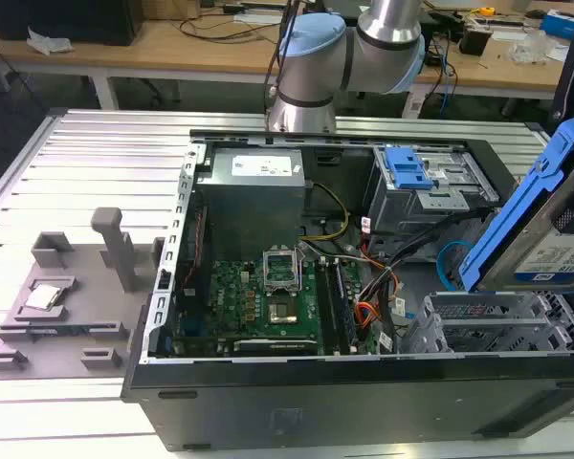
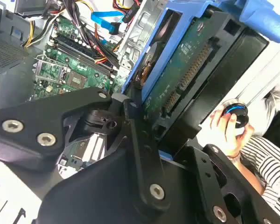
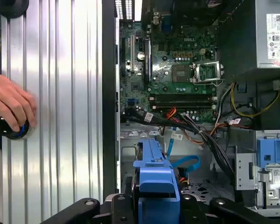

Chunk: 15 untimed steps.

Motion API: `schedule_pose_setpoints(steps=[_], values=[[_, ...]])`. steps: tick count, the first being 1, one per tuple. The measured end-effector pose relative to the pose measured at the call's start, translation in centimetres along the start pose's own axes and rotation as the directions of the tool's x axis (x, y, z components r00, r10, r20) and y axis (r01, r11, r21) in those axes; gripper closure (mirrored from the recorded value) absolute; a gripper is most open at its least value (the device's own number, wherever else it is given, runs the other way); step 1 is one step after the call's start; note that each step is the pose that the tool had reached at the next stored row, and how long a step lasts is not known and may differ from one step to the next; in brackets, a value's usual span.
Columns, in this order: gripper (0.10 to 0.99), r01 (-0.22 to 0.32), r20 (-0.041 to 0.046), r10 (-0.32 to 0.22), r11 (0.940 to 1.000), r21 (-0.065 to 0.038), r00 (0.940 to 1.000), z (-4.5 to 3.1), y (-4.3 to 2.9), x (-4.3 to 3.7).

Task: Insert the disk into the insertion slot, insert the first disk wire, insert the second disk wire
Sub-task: 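Insert the disk into the insertion slot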

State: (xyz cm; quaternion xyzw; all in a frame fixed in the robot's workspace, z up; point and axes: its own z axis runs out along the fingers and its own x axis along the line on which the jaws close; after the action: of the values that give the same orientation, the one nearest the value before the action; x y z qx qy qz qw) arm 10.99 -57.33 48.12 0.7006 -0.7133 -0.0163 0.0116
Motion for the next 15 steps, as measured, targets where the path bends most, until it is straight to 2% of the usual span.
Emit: schedule_pose_setpoints(steps=[2,3,15], values=[[0.718,0.000,0.0000,0.000,1.0000,0.000,1.0000,0.78,-0.02,0.00],[0.718,0.000,0.0000,0.000,1.0000,0.000,1.0000,0.89,-0.03,0.00],[0.718,0.000,0.0000,0.000,1.0000,0.000,1.0000,1.58,-0.06,0.01]])
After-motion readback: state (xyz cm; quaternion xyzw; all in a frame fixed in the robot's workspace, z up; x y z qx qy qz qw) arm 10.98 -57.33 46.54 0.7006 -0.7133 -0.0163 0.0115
